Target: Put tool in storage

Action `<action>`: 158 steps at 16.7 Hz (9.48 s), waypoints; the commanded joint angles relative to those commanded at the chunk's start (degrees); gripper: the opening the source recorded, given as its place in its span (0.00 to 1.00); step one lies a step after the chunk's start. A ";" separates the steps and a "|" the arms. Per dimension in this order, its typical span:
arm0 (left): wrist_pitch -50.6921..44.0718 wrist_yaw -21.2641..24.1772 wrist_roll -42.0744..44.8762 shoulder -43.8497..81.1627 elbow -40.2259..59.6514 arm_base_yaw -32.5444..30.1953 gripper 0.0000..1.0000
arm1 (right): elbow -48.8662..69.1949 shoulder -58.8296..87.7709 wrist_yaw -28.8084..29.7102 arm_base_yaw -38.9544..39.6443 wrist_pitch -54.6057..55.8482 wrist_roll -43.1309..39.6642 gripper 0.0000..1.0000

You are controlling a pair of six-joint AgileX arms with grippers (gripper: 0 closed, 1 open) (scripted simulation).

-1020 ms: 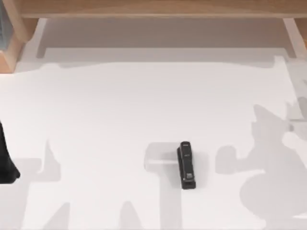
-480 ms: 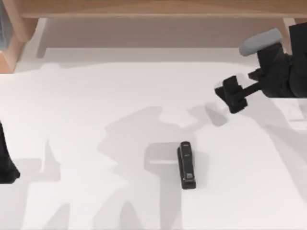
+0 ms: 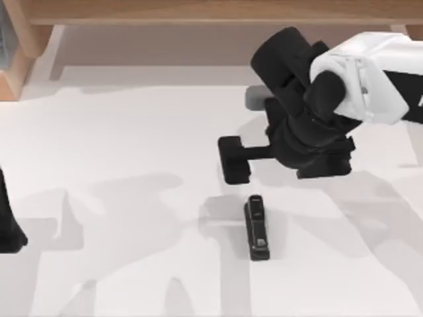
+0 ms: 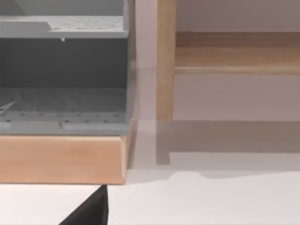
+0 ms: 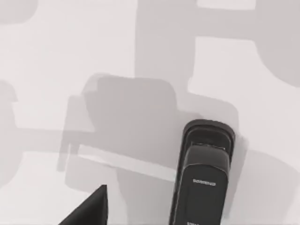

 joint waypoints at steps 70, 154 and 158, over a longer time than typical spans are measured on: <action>0.00 0.00 0.00 0.00 0.00 0.00 1.00 | 19.67 3.06 8.12 -19.40 -17.45 -4.43 0.00; 0.00 0.00 0.00 0.00 0.00 0.00 1.00 | 18.19 7.51 -9.53 -71.57 27.28 -71.99 1.00; 0.00 0.00 0.00 0.00 0.00 0.00 1.00 | 3.26 3.36 -14.66 -80.24 52.19 -82.22 1.00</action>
